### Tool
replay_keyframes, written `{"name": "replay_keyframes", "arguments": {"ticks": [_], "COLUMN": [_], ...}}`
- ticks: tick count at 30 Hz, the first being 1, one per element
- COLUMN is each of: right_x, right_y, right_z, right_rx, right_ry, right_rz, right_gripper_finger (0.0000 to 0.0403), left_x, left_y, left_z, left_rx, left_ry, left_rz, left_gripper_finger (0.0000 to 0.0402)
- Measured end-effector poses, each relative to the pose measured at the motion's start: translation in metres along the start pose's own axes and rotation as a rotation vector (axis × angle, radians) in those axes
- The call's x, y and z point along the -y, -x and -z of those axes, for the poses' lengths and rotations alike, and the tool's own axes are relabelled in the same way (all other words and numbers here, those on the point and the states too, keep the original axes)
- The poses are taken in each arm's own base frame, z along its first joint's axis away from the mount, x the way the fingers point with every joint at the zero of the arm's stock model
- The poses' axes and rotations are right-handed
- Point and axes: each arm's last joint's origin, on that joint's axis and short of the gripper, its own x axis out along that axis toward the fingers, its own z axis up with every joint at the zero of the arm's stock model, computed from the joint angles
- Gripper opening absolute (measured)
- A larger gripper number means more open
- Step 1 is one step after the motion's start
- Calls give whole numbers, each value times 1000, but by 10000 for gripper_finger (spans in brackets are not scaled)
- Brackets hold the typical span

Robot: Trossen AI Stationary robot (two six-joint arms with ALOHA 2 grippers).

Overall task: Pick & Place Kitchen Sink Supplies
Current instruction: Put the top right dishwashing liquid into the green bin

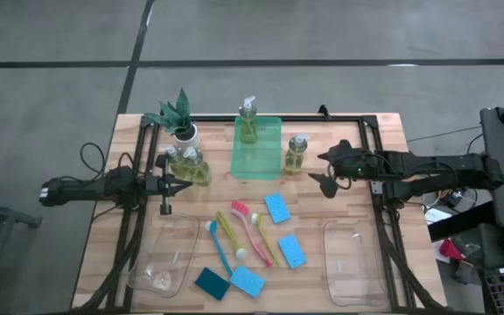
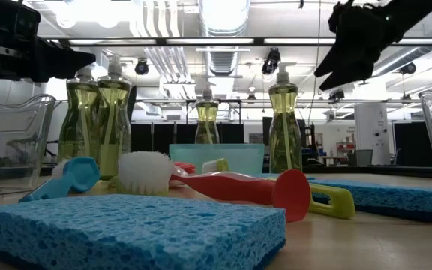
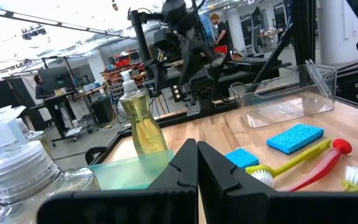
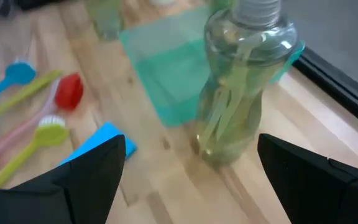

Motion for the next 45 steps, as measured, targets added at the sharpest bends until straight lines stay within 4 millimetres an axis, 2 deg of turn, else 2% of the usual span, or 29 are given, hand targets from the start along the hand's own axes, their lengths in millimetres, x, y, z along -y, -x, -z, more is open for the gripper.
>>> {"name": "replay_keyframes", "arguments": {"ticks": [8,14,22,27,45], "right_x": [0,3,1,5,12], "right_y": [-18,-28,-32,-38,-83], "right_z": [12,17,8,8,4], "right_rx": [130,173,256,247,261], "right_ry": [-1,44,75,85,107], "right_rz": [-9,106,140,171,210], "right_gripper_finger": [359,359,359,359,359], "left_x": [0,0,0,0,0], "left_y": [0,0,0,0,0], "left_z": [0,0,0,0,0], "left_rx": [0,0,1,0,1], "left_ry": [0,0,0,0,0], "left_rz": [0,0,1,1,3], "left_gripper_finger": [0,0,0,0,0]}}
